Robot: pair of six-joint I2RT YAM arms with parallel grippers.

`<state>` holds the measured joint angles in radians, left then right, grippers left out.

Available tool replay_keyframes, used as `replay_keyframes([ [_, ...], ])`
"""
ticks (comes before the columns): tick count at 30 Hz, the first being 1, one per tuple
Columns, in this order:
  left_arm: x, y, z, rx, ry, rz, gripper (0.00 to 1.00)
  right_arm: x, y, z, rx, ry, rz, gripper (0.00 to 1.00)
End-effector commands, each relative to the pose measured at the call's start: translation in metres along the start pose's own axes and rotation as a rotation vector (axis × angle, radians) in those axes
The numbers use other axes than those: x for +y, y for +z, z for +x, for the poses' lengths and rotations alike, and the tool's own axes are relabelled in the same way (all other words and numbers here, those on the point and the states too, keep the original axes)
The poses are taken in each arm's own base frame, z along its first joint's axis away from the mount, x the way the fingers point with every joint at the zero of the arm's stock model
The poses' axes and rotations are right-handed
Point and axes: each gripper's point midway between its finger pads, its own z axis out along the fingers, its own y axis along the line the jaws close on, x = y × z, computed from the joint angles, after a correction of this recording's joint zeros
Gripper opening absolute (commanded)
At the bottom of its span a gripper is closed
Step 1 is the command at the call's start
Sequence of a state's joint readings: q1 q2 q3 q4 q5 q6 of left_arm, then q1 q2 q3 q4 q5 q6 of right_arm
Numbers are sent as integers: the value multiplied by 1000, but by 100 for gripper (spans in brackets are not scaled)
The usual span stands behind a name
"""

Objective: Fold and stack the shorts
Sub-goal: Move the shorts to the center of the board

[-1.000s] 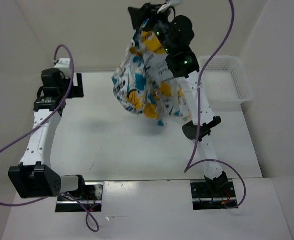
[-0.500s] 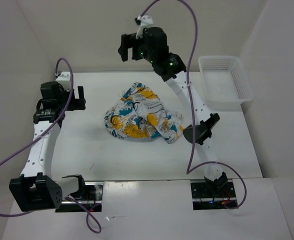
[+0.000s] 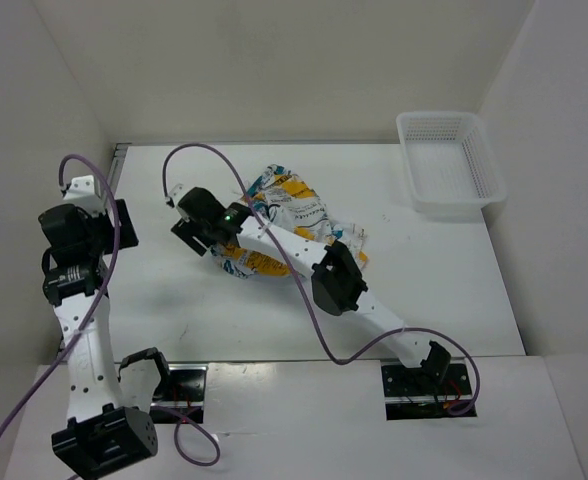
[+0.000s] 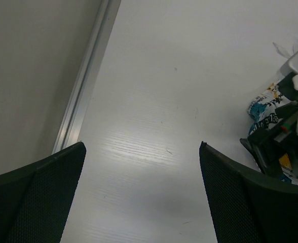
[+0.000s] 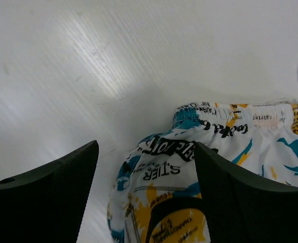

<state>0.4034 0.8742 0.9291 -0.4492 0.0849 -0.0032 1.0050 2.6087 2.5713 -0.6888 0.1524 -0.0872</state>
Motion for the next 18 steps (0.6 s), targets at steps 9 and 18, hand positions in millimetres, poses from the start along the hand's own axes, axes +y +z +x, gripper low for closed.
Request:
replay_keyframes([
  [9,-9,-15,0,-43,-8,66,99,-48,40,6,-81,29,302,80],
  [18,-14,-14,4,-35,-10,98,99,-26,59,50,43,-9,152,54],
])
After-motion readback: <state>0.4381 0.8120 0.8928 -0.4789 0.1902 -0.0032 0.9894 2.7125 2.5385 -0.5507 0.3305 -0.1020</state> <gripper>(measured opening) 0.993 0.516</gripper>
